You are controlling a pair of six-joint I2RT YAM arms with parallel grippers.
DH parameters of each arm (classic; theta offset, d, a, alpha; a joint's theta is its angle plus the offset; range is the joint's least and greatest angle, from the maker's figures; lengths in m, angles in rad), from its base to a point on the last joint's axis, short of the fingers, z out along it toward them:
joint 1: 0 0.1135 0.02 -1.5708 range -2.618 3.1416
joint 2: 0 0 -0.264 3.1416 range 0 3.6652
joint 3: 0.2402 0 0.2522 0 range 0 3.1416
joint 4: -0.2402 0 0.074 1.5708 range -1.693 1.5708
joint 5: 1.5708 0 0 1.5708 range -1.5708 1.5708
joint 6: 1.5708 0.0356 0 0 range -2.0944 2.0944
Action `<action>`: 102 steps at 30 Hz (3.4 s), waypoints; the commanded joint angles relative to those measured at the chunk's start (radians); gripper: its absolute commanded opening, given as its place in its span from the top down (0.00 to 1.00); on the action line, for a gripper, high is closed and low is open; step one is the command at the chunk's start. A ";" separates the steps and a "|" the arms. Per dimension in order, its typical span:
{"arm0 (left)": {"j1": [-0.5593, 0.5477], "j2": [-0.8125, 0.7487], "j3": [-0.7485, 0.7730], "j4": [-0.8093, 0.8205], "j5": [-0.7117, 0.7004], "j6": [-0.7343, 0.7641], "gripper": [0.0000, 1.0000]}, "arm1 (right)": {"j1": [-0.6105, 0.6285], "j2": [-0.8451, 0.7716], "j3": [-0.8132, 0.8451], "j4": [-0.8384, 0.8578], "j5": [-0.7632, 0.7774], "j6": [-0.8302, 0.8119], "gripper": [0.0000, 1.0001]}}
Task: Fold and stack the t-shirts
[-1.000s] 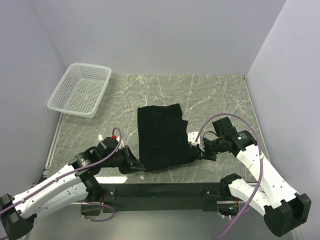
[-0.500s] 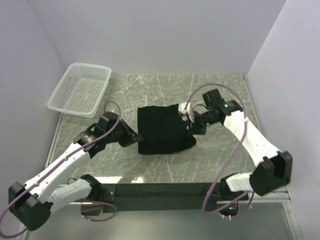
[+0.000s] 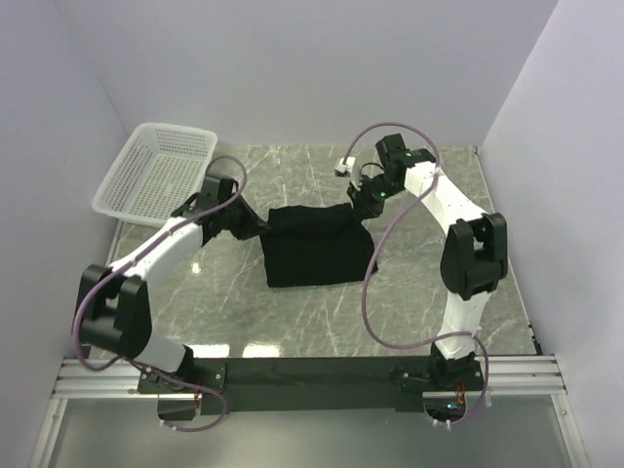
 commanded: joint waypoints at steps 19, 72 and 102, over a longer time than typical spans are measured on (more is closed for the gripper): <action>0.028 0.383 0.330 0.041 -0.015 0.162 0.99 | -0.038 0.169 0.149 0.110 0.041 0.118 1.00; 0.019 0.650 0.446 0.313 0.179 0.144 0.72 | -0.095 0.356 0.203 0.352 0.123 0.862 0.90; 0.071 0.397 0.379 0.397 0.085 0.309 0.39 | -0.173 0.048 -0.009 0.319 -0.098 0.652 0.91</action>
